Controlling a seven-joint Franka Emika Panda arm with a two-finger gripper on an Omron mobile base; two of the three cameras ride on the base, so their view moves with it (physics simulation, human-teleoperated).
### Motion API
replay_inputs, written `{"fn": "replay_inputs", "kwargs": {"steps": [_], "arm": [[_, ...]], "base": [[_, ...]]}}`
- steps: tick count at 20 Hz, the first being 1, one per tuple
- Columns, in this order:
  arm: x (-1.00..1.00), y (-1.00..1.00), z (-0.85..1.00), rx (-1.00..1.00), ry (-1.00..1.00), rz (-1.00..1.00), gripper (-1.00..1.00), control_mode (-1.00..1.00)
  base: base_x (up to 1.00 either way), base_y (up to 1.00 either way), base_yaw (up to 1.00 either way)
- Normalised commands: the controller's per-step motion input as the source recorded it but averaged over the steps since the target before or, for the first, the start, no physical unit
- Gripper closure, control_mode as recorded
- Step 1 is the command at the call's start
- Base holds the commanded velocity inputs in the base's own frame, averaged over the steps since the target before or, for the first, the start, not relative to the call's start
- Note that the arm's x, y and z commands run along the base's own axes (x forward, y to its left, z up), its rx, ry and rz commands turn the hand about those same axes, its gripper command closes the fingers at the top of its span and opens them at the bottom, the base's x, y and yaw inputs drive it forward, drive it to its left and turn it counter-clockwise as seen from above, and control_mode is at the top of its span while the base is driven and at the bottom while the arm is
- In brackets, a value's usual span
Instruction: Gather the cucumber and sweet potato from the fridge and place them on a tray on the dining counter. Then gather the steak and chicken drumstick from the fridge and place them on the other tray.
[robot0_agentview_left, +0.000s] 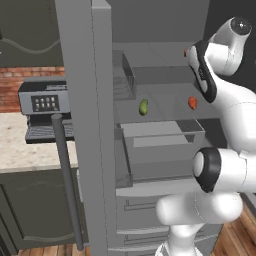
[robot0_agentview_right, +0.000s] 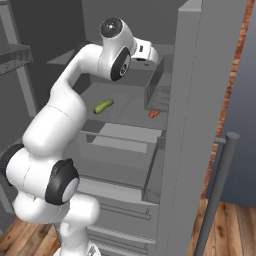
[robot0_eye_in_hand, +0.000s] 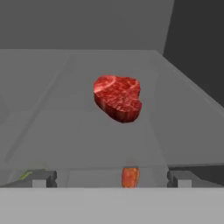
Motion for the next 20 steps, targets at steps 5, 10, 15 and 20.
{"fn": "replay_inputs", "kwargs": {"steps": [5, 10, 15, 20], "arm": [[0.38, -0.03, -0.12, 0.0, 0.02, 0.03, -1.0, -1.0], [0.36, -0.06, -0.11, 0.0, 0.05, 0.03, -1.0, -1.0], [0.27, -0.17, -0.01, 0.0, 0.01, 0.0, -1.0, -1.0], [0.3, -0.09, 0.0, 0.0, 0.0, 0.0, -1.0, -1.0]], "base": [[0.0, 0.0, 0.0], [0.0, 0.0, 0.0], [0.0, 0.0, 0.0], [0.0, 0.0, 0.0]]}}
